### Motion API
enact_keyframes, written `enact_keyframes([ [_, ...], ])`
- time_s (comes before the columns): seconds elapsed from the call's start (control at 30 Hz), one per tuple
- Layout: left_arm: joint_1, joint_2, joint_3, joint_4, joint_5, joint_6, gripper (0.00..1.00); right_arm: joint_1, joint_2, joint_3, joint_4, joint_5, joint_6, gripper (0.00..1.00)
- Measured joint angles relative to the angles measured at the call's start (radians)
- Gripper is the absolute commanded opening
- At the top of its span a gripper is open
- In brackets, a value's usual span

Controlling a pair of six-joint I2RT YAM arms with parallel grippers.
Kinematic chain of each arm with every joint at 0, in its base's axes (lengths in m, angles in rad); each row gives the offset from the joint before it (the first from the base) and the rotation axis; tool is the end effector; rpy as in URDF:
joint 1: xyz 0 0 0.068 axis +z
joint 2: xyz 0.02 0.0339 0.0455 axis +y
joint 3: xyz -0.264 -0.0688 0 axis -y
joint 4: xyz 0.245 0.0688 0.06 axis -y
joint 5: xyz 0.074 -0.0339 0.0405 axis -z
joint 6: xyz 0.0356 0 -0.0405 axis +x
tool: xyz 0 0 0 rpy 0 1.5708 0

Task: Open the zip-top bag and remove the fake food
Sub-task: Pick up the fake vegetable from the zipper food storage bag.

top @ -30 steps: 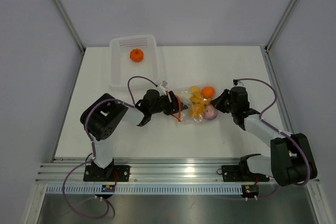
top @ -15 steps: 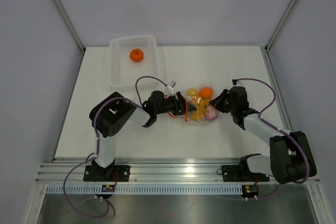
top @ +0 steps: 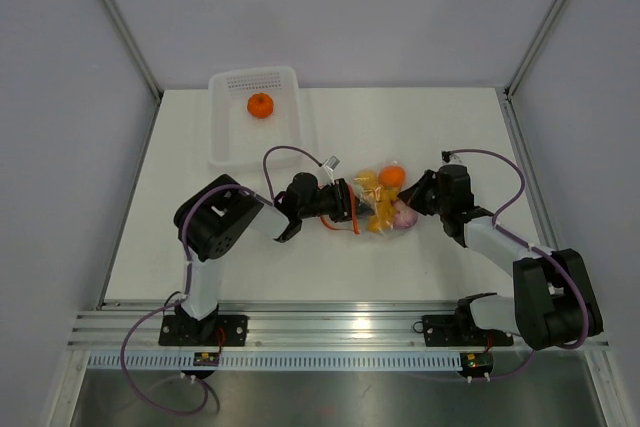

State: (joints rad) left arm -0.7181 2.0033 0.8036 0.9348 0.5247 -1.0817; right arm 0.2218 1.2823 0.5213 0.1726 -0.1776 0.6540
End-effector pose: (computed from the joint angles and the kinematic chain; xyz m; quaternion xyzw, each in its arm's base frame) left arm 0.2718 -0.2612 0.1192 0.0163 0.7830 -0.5876 0.2034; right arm 0.2468 0.0621 0.1806 0.1475 0.8668 0.2700 0.3923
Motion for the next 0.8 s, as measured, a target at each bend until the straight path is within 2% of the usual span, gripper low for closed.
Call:
enact_keyframes([
  [0.13, 0.000, 0.002, 0.002, 0.000, 0.003, 0.005, 0.47, 0.000, 0.000, 0.000, 0.004, -0.001, 0.006, 0.00],
  [0.4, -0.017, 0.018, 0.027, -0.008, 0.004, 0.003, 0.52, 0.002, 0.002, 0.000, 0.027, -0.019, 0.023, 0.00],
  [0.47, -0.020, 0.022, 0.037, -0.015, 0.004, 0.005, 0.49, 0.007, 0.003, 0.000, 0.033, -0.020, 0.027, 0.00],
  [0.7, -0.020, 0.026, 0.051, -0.045, 0.004, 0.019, 0.19, 0.028, 0.017, 0.000, 0.043, -0.023, 0.032, 0.00],
  [0.8, -0.020, 0.026, 0.051, -0.050, 0.004, 0.027, 0.16, 0.028, 0.018, 0.000, 0.043, -0.022, 0.032, 0.00],
])
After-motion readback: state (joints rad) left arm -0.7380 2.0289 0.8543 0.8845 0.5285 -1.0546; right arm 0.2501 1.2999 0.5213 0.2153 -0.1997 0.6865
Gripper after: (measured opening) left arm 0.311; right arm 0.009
